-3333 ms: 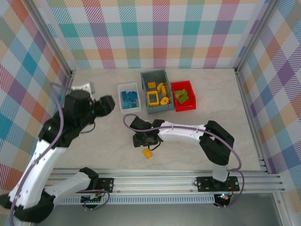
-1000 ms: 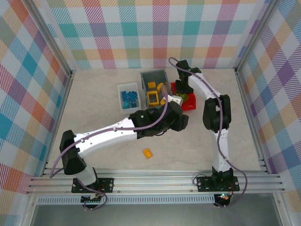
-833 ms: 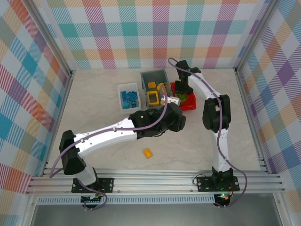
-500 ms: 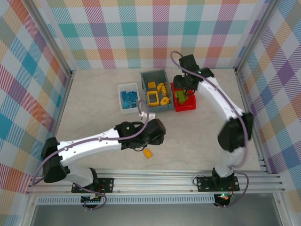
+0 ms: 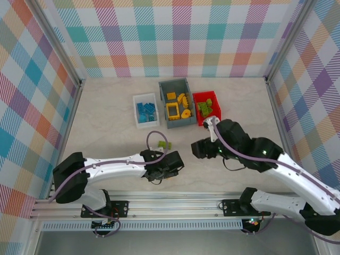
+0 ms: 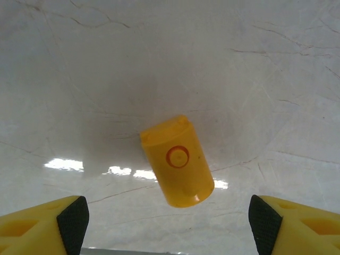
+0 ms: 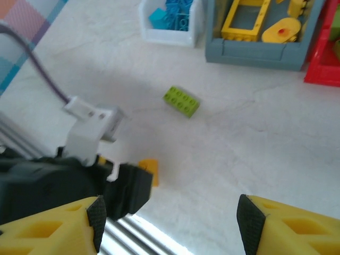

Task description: Sort the legos into containers by color

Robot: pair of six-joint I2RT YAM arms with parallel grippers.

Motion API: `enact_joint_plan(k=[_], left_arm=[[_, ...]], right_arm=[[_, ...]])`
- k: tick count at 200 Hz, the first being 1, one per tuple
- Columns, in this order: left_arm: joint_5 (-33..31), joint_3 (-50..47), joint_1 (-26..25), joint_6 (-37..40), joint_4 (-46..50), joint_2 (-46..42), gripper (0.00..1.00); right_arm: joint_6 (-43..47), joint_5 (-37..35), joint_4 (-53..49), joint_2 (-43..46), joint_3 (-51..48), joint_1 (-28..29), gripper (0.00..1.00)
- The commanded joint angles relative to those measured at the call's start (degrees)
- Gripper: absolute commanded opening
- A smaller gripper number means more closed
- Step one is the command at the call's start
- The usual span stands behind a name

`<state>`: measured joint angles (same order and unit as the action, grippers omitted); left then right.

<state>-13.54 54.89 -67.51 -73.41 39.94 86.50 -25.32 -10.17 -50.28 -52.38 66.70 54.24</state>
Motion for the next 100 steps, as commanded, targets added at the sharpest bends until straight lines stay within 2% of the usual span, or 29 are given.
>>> enact_joint_plan(k=[1, 32, 82, 100], left_arm=[[1.36, -0.02, -0.77, -7.54, -3.46, 2.35, 0.81], [1.25, -0.43, -0.37, -13.06, -5.63, 6.13, 0.77], [3.1, -1.06, 2.17, -14.92, -8.43, 10.62, 0.63], [2.3, -0.82, 2.11, -14.93, -7.61, 11.12, 0.52]], right_arm=[[-1.56, 3.03, 0.05, 3.54, -0.66, 0.61, 0.68], [1.65, 10.43, 3.11, 5.39, -1.83, 0.61, 0.69], [1.04, 9.48, 2.72, 7.19, -1.7, 0.6, 0.69], [0.8, 9.11, 2.56, 7.15, -1.87, 0.63, 0.69]])
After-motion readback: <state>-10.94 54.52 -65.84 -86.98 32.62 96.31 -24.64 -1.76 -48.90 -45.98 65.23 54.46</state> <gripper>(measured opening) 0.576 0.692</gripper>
